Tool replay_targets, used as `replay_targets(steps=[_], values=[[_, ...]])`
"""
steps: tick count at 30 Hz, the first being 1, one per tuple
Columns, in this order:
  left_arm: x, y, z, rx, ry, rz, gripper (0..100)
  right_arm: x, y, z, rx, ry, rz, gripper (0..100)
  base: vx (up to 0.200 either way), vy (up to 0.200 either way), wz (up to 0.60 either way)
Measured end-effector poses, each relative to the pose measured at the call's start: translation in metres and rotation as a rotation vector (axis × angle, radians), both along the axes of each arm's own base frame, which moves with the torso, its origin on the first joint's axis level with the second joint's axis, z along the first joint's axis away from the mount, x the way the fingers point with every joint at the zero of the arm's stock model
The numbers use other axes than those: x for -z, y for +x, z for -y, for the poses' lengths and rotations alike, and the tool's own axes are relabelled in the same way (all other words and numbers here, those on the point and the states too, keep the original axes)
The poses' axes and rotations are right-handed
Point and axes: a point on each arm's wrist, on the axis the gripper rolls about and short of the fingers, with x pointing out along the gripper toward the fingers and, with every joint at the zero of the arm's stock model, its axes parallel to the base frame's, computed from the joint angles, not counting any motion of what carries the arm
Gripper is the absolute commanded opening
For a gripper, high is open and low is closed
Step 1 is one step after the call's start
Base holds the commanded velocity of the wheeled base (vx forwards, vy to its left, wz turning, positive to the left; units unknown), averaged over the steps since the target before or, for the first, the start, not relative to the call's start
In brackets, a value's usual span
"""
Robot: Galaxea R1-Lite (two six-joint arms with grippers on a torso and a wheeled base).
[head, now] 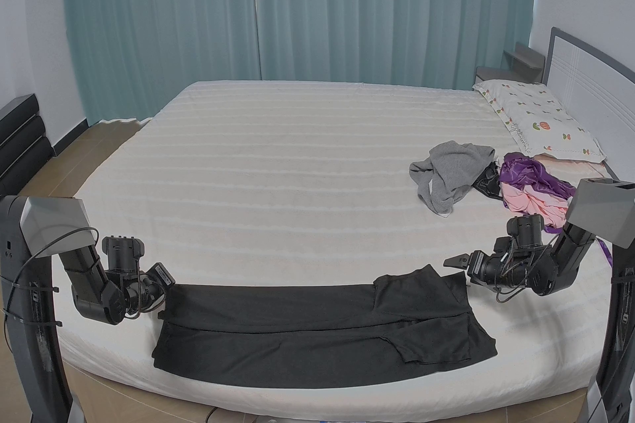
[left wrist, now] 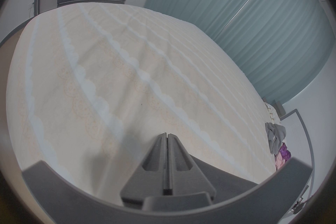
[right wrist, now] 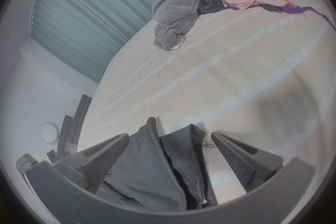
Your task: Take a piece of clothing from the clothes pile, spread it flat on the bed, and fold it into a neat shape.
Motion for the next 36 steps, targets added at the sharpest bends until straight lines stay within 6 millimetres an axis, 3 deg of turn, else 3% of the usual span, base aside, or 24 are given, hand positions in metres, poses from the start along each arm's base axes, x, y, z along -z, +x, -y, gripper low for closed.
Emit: replay_targets(steps=[7,8,17,34,35,36], values=[[0.000,0.000,0.000,0.000,0.000,0.005,0,0.007,0.004,0.000,0.006,-0.006,-0.007,100,0.000,0.000,0.00],[0.000,0.000,0.000,0.000,0.000,0.005,0,0.008,0.005,0.000,0.006,-0.006,-0.007,0,0.000,0.000,0.00],[0.000,0.000,0.001,0.001,0.000,0.003,0,0.015,0.008,0.001,0.008,-0.004,-0.016,0,0.000,0.000,0.00],[0.000,0.001,0.000,-0.015,-0.017,0.010,0,0.010,0.014,0.004,0.074,0.000,0.050,0,0.000,0.000,0.00],[0.000,0.001,0.000,-0.016,-0.017,0.010,100,0.010,0.014,0.005,0.074,-0.001,0.047,100,0.000,0.000,0.00],[0.000,0.001,0.000,-0.017,-0.018,0.010,100,0.010,0.014,0.005,0.074,-0.001,0.044,100,0.000,0.000,0.00]])
